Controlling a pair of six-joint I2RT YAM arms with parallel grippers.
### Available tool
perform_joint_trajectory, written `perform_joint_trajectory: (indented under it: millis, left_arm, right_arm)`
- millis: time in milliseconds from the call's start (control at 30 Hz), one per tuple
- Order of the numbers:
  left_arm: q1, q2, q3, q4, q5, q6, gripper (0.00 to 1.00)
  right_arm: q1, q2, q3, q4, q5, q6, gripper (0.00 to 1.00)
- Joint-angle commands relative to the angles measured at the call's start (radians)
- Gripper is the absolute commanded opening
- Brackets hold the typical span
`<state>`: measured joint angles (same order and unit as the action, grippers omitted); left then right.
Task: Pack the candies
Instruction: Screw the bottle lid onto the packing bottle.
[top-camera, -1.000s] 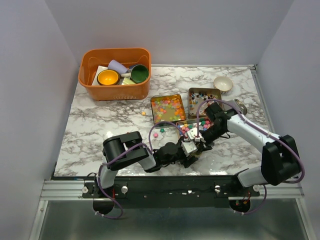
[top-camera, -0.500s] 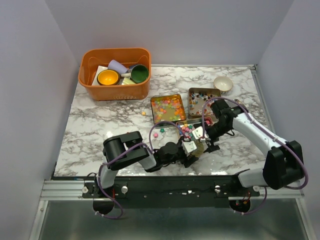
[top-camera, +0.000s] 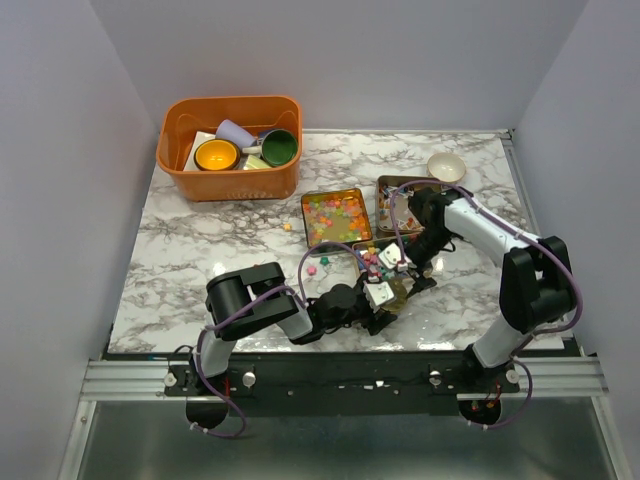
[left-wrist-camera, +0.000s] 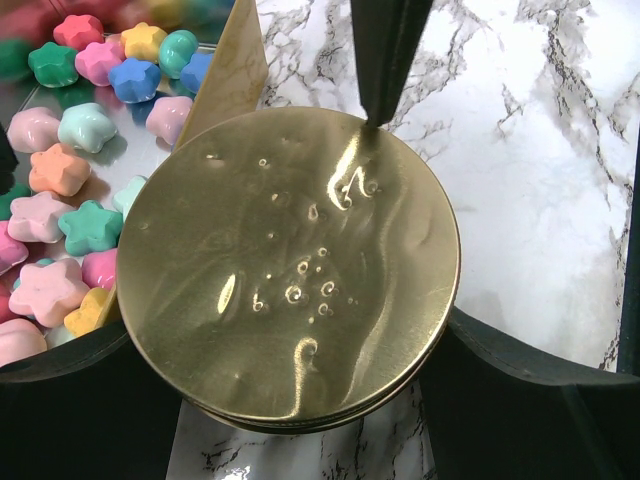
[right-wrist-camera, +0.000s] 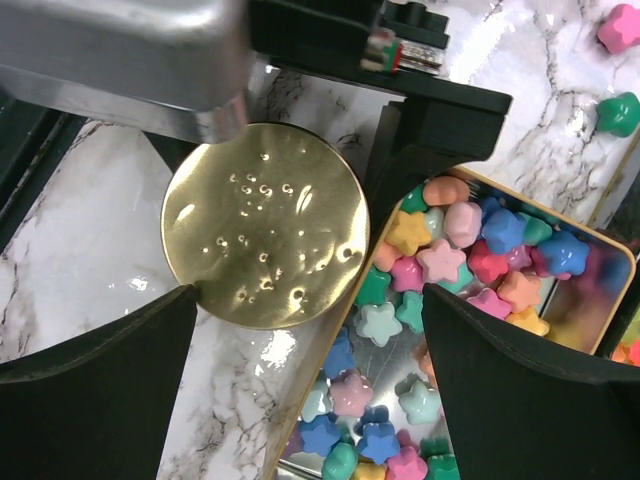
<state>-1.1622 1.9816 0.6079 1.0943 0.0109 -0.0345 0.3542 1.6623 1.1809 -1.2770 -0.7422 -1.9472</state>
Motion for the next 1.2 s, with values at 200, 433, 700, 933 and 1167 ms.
perform_joint_trajectory:
  millis: [200, 433, 700, 933, 1167]
  left_arm:
    - [0.018, 0.085, -0.037, -0.307, -0.051, 0.004, 0.00]
    - [0.016, 0.083, -0.037, -0.312, -0.045, 0.004, 0.00]
    - [0.016, 0.082, -0.037, -0.309, -0.048, 0.005, 0.00]
    - [0.016, 0.074, -0.042, -0.306, -0.058, 0.010, 0.00]
    - [0.015, 0.072, -0.040, -0.309, -0.068, 0.025, 0.00]
  right_arm:
    - [0.019, 0.014, -0.009, -0.130, 0.046, -0.156, 1.00]
    - [0.072, 0.028, -0.029, -0.030, 0.021, -0.116, 1.00]
    - [0.100, 0.062, -0.024, -0.012, 0.029, -0.081, 0.98]
    - [0.100, 0.013, -0.121, 0.117, 0.061, 0.062, 0.81]
    - [0.100, -0.097, -0.268, 0.266, 0.101, 0.261, 0.72]
